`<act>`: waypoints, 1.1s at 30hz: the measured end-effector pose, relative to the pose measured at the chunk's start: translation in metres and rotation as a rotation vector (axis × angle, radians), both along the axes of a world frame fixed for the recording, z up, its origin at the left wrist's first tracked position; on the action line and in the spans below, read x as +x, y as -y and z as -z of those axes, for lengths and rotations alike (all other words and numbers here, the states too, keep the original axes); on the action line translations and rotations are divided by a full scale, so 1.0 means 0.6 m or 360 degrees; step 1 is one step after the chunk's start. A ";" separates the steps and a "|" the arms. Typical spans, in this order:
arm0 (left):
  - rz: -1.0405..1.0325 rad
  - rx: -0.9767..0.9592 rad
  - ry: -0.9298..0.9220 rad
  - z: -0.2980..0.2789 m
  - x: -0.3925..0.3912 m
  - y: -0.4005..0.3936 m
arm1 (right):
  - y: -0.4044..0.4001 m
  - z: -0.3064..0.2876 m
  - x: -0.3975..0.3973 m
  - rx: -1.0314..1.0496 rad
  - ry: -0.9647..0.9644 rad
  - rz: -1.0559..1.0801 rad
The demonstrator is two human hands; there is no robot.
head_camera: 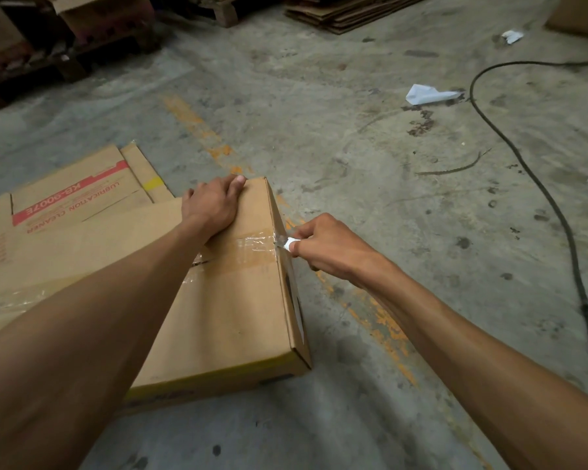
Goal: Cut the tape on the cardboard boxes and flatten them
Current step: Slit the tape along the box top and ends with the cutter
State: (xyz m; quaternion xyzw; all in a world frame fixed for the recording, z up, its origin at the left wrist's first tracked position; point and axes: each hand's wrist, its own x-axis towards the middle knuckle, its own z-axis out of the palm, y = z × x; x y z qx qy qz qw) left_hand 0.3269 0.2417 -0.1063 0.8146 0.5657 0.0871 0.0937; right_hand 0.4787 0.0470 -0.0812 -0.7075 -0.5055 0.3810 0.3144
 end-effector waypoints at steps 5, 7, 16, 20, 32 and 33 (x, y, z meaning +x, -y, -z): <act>0.0010 0.0018 0.0003 0.001 0.000 -0.001 | 0.001 -0.006 -0.002 0.0037 0.0147 -0.0008; -0.0002 0.0026 0.0007 0.002 0.001 0.002 | 0.005 -0.004 -0.008 0.0029 -0.0014 0.0031; -0.0014 0.0068 0.0014 0.004 0.002 0.004 | 0.036 0.004 -0.020 -0.0004 -0.0033 0.0032; -0.0002 0.0071 0.0014 0.002 0.003 0.007 | 0.042 0.000 -0.019 0.0010 -0.0006 0.0009; 0.0006 0.0064 0.0022 0.003 -0.002 0.003 | 0.060 -0.004 0.004 -0.0114 -0.0181 -0.0155; -0.0002 0.0078 0.0026 0.004 -0.002 0.005 | 0.065 -0.005 0.005 -0.0128 -0.0166 -0.0172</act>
